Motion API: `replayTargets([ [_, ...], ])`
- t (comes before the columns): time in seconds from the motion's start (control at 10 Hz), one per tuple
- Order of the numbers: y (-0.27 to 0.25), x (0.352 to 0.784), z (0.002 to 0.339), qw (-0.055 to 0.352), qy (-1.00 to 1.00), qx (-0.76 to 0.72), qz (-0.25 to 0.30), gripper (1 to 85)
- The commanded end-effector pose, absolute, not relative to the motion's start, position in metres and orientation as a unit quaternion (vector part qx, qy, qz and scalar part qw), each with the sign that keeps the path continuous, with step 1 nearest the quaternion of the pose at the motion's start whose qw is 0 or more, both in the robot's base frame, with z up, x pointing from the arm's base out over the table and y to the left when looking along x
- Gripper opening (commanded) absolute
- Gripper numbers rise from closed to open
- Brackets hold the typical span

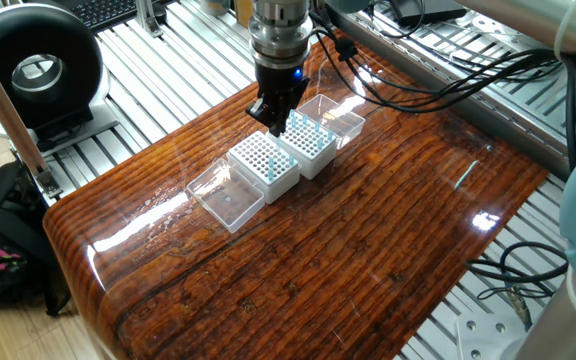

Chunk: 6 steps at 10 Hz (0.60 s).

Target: Transfer all medium pipette tips from one holder to another

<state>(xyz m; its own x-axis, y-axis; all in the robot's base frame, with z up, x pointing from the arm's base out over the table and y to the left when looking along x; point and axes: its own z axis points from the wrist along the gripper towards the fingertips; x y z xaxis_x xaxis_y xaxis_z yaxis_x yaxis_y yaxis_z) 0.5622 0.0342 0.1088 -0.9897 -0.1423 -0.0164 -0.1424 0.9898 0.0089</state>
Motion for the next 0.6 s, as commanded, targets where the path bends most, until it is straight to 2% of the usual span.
replayTargets([
  [0.0,0.017,0.575,0.116,0.009,0.996,-0.09,0.003,22.3],
  [0.5,-0.032,0.612,0.094,0.037,0.989,-0.142,-0.035,22.3],
])
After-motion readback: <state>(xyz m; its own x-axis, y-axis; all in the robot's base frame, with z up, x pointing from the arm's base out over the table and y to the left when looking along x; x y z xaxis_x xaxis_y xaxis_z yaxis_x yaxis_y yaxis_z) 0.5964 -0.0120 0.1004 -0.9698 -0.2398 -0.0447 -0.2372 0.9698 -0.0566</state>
